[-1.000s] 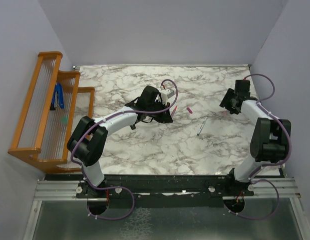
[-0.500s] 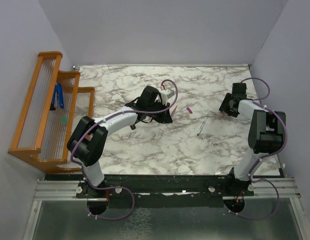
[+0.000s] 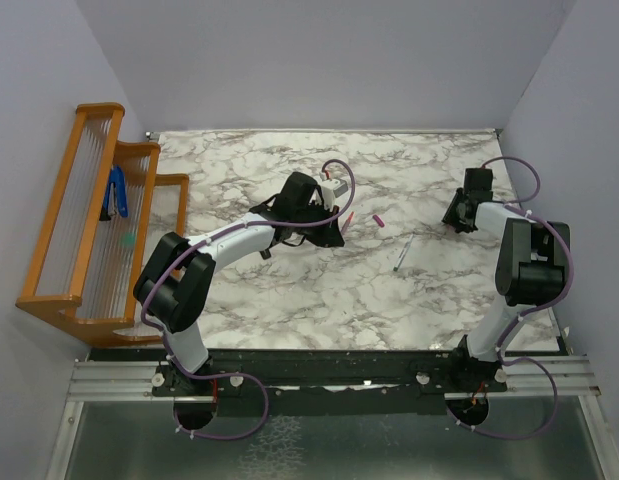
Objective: Insert the pens into the pen caps
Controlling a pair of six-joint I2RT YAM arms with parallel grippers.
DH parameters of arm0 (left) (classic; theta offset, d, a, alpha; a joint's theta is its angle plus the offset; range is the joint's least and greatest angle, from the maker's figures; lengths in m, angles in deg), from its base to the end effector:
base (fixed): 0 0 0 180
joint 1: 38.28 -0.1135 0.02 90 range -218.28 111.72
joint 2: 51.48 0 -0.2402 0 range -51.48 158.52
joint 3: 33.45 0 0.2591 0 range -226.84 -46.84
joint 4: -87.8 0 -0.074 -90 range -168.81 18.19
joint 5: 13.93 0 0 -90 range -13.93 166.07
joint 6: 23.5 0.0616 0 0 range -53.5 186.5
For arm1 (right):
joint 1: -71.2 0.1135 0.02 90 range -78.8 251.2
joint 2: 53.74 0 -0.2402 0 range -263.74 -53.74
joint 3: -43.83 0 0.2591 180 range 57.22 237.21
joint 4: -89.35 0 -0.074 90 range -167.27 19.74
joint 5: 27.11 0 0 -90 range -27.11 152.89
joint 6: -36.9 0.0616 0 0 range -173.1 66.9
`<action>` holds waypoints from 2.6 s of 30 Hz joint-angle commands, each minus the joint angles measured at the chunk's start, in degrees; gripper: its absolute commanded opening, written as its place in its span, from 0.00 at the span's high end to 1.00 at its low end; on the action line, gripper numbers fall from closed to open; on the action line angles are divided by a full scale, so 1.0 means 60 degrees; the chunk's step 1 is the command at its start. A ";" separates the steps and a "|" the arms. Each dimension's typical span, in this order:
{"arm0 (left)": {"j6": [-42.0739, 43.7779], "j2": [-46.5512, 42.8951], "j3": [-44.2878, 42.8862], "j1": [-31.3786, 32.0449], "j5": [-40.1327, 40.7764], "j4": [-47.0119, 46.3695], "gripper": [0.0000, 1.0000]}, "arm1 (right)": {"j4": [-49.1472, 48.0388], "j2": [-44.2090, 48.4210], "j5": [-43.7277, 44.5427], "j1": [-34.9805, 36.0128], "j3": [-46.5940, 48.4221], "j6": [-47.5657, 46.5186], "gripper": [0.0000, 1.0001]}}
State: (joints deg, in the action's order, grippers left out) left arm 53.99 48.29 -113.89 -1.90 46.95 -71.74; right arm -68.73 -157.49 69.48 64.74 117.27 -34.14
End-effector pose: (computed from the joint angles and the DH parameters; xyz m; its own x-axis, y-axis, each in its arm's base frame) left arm 0.3071 -0.2634 0.1827 -0.6805 0.2663 -0.6827 0.6882 0.5523 -0.4705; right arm 0.3803 -0.0502 0.1092 -0.6838 0.4023 -0.6087 0.4270 0.8972 0.1132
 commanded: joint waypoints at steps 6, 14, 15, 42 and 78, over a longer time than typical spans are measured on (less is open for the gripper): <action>0.0150 -0.0204 0.0098 -0.0043 0.0048 0.0253 1.00 | 0.0247 -0.0156 -0.0204 -0.0045 -0.0530 -0.0040 0.75; 0.0156 -0.0373 0.0151 -0.0080 0.0079 0.0328 1.00 | 0.0289 -0.0111 -0.0403 -0.0050 -0.0783 -0.0054 0.98; 0.0171 -0.0392 0.0167 -0.0086 0.0079 0.0334 1.00 | 0.0302 -0.0108 -0.0422 -0.0038 -0.0770 -0.0055 0.99; 0.0354 -0.1851 0.0686 -0.0341 0.0208 0.0724 1.00 | 0.6054 0.1275 0.2297 0.0507 0.0747 0.9622 1.00; 0.0401 -0.2481 0.1078 -0.0746 0.0064 0.0871 1.00 | 0.7875 0.0795 0.2389 0.0690 0.1391 1.2083 0.34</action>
State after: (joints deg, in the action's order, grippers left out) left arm 56.07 34.32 -108.01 -5.98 47.30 -66.23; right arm -25.37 -156.79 79.36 68.52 123.56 38.75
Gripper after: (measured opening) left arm 0.049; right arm 0.653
